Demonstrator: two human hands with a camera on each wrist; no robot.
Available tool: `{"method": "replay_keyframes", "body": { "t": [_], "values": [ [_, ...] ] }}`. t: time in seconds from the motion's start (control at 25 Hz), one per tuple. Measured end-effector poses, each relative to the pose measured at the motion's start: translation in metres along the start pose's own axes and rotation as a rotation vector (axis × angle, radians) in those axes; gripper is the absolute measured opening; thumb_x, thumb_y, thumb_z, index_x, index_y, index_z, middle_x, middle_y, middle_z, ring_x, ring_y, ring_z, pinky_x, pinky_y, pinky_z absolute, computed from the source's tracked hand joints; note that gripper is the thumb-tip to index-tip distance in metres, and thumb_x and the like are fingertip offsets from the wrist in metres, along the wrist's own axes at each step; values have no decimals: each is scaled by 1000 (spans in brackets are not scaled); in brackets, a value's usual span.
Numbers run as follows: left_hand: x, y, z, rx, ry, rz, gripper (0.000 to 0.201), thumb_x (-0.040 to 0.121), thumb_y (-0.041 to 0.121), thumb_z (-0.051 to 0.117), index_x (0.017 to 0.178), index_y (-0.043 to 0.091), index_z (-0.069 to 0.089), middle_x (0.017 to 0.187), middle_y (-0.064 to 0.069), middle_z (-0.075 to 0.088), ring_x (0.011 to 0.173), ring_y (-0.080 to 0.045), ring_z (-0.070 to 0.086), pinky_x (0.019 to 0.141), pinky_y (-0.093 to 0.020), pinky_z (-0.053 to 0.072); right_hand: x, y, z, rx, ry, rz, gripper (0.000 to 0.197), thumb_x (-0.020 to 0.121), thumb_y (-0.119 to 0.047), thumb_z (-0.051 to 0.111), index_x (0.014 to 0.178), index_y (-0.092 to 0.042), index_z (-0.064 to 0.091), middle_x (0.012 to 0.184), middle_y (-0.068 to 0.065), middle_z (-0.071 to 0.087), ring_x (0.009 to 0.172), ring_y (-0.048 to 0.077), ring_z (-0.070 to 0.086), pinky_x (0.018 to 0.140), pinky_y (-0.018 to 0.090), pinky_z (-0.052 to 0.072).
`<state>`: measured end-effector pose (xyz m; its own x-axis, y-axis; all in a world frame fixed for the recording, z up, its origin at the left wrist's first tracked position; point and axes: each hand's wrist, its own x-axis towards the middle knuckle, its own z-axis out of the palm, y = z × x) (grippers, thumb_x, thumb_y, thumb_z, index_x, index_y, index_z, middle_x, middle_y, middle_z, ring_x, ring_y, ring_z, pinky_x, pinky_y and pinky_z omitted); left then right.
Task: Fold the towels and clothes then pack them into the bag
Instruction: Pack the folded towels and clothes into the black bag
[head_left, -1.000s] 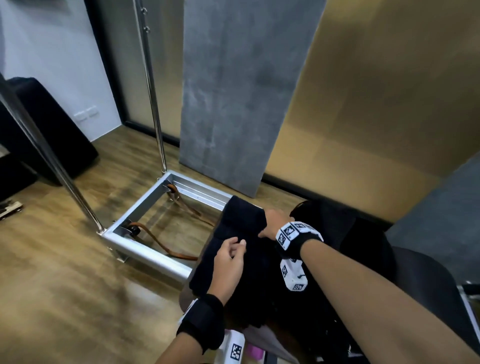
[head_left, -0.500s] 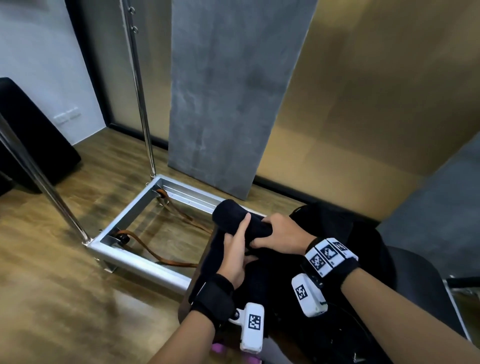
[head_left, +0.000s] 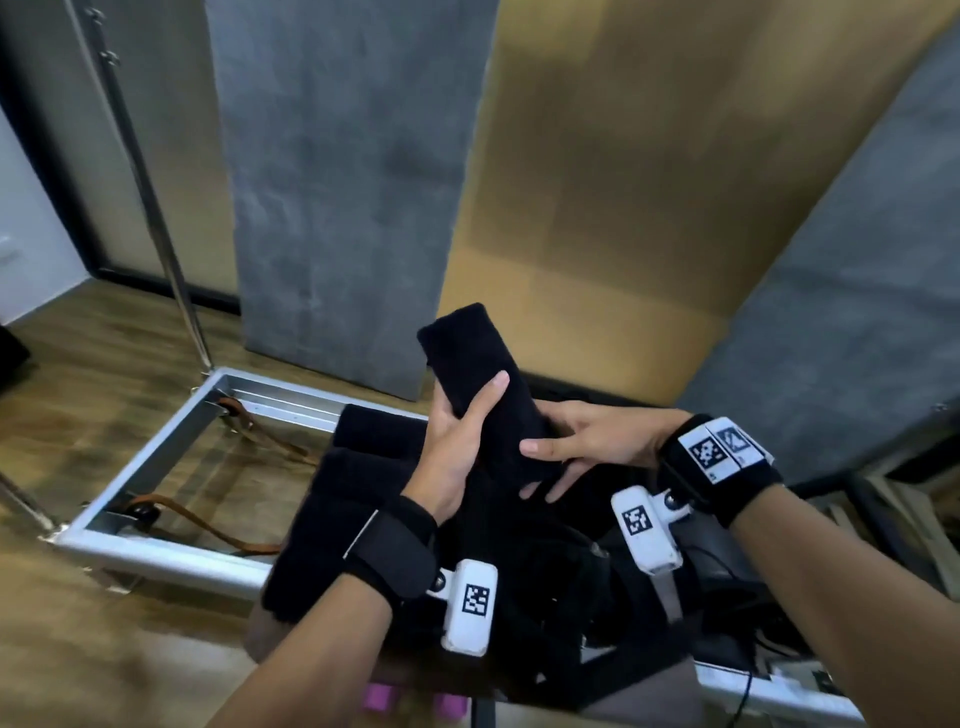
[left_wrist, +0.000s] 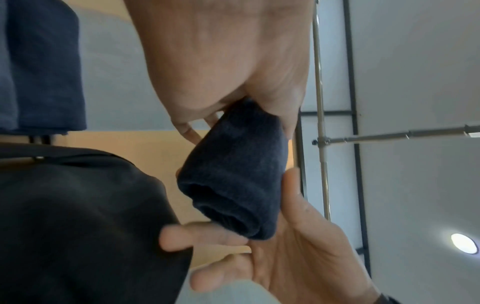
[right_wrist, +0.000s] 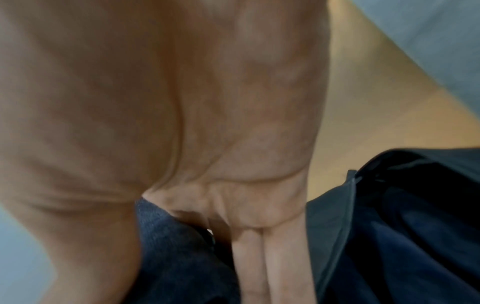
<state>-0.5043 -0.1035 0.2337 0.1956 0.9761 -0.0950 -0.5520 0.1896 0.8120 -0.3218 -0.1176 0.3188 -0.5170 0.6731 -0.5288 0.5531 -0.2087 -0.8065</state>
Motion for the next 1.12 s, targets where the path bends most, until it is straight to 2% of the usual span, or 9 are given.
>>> {"method": "replay_keyframes", "body": {
  "t": [0.2, 0.32, 0.4, 0.48, 0.56, 0.68, 0.88, 1.04, 1.12],
  "values": [
    [-4, -26, 40, 411, -213, 61, 67, 79, 80, 73, 135, 49, 54, 129, 19, 70, 126, -4, 63, 113, -41, 49, -39, 62, -33, 185, 199, -127, 39, 99, -6, 66, 137, -8, 57, 129, 29, 65, 112, 55, 65, 86, 53, 62],
    [-12, -37, 28, 1213, -393, 163, 76, 69, 103, 46, 133, 62, 45, 117, 38, 40, 120, -1, 28, 111, -35, 27, -47, 100, -43, 301, 406, -178, 53, 96, 5, 66, 144, -10, 52, 138, 20, 63, 119, 39, 68, 87, 55, 61],
    [-21, -45, 16, 1543, -532, 187, 92, 66, 104, 44, 145, 56, 47, 116, 36, 36, 113, -5, 16, 108, -37, 20, -41, 127, -43, 316, 474, -150, 57, 94, 10, 65, 145, -12, 51, 134, 17, 66, 119, 34, 67, 96, 59, 55],
    [-25, -49, 10, 1725, -623, 200, 87, 67, 103, 46, 129, 44, 68, 119, 30, 49, 121, -10, 20, 111, -43, 18, -31, 150, -35, 347, 463, -117, 63, 92, 17, 63, 147, -8, 48, 129, 17, 66, 117, 31, 64, 102, 56, 48],
    [-25, -47, 10, 1876, -651, 296, 71, 72, 96, 51, 102, 38, 78, 111, 25, 53, 128, -10, 28, 109, -46, 14, -21, 167, -30, 303, 388, -91, 63, 90, 21, 61, 148, 0, 46, 127, 15, 66, 117, 24, 63, 103, 42, 51],
    [-22, -40, 11, 1998, -533, 422, 54, 80, 85, 57, 94, 37, 77, 107, 20, 46, 129, -13, 32, 110, -49, 10, -14, 176, -35, 15, 192, -9, 56, 89, 17, 66, 140, -3, 55, 123, 7, 67, 113, 14, 62, 101, 29, 50],
    [-27, -37, 20, 1988, -404, 657, 29, 83, 65, 73, 82, 36, 76, 95, 17, 44, 117, -16, 51, 108, -52, 20, -5, 167, -52, -414, -143, 202, 42, 92, 8, 67, 133, -2, 61, 133, 24, 66, 115, 24, 62, 105, 47, 50],
    [-32, -35, 38, 1953, -403, 791, 18, 79, 50, 82, 75, 36, 73, 94, 15, 45, 109, -16, 55, 106, -51, 23, 20, 152, -35, -839, -426, 409, 40, 91, 4, 60, 130, -1, 62, 131, 21, 66, 104, 27, 63, 88, 40, 52],
    [-34, -33, 42, 1938, -434, 783, 16, 80, 50, 80, 77, 36, 73, 95, 15, 43, 111, -15, 53, 108, -51, 21, 29, 150, -22, -1019, -430, 467, 39, 92, -7, 60, 131, -4, 61, 125, 15, 67, 105, 30, 65, 88, 41, 55]
  ]
}}
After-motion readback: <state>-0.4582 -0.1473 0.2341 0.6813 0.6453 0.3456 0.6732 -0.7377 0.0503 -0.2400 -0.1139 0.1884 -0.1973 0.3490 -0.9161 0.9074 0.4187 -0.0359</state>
